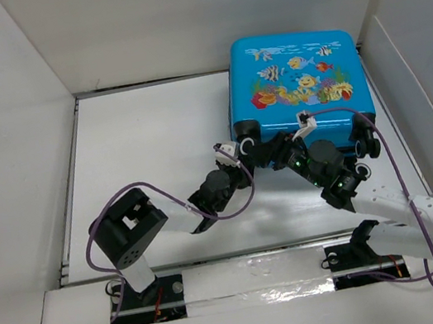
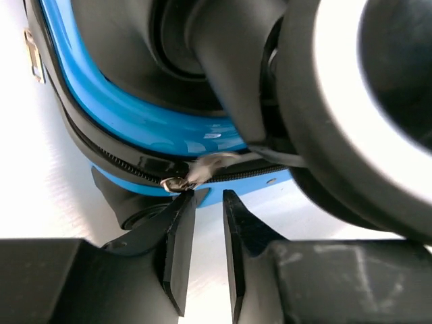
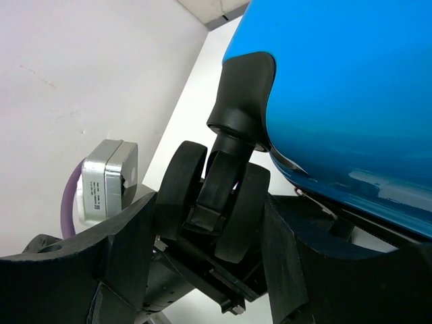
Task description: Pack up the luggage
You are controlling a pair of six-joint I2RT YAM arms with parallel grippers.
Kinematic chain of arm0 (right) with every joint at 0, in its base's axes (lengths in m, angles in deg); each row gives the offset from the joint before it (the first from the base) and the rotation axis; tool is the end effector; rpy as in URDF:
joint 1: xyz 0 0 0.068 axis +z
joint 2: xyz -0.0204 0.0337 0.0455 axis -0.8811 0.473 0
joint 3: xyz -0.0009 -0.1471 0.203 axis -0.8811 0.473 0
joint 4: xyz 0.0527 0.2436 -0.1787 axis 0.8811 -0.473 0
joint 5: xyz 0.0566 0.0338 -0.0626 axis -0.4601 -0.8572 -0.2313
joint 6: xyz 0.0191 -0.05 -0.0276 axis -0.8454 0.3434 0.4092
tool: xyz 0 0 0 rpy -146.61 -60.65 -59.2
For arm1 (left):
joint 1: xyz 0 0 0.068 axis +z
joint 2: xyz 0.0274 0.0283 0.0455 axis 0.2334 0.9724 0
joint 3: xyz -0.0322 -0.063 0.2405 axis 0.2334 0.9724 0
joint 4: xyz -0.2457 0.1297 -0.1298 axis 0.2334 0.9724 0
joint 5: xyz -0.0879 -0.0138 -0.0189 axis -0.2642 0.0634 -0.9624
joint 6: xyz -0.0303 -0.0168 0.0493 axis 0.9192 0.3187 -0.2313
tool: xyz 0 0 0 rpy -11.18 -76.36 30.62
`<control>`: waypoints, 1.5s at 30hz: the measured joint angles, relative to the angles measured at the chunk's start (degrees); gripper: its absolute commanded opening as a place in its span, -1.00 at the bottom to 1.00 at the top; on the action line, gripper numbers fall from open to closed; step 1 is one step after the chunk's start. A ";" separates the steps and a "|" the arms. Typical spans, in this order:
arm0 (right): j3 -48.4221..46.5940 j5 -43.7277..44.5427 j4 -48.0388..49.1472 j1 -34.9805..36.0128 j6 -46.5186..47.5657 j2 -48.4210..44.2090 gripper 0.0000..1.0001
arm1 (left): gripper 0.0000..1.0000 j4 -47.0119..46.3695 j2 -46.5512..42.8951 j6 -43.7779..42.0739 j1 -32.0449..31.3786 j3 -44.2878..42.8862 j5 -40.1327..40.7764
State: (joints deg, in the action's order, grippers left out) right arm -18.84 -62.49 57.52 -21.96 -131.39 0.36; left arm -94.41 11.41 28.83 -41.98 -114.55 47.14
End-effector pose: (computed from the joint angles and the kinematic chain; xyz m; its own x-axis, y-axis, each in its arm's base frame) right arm 0.2269 0.1865 0.2225 -0.4250 0.5475 -0.7209 -0.4295 0.5790 0.6930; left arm 0.2115 -0.2865 0.1236 -0.1787 -0.2576 -0.9496 0.6174 0.7221 -0.3120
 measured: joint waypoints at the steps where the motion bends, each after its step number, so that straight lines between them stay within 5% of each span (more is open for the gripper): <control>1: 0.00 0.00 0.00 0.00 0.00 0.00 -0.30 | -0.58 -0.02 0.20 0.00 -0.02 -0.02 -0.02; 7: 0.00 -0.02 0.04 0.00 -0.02 0.00 -0.30 | -0.20 1.05 0.72 0.39 0.26 0.26 0.55; 17: 0.00 -0.04 0.00 0.02 0.07 0.00 -0.30 | -0.23 0.96 0.44 0.81 0.33 0.87 0.94; 25: 0.00 -0.07 0.00 0.02 0.13 0.00 -0.30 | -0.27 2.36 -8.31 5.53 3.91 8.07 2.29; 36: 0.00 -0.09 0.00 0.02 0.15 0.00 -0.30 | -0.04 3.98 -9.84 6.95 4.35 7.58 -1.18; 45: 0.00 -0.02 -0.04 0.00 0.24 -0.04 -0.30 | -0.27 9.14 -7.30 8.28 5.09 0.39 1.27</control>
State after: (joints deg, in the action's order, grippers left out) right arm -18.84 -62.51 57.48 -21.96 -131.15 0.31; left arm -85.27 4.11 37.11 -36.89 -114.16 48.41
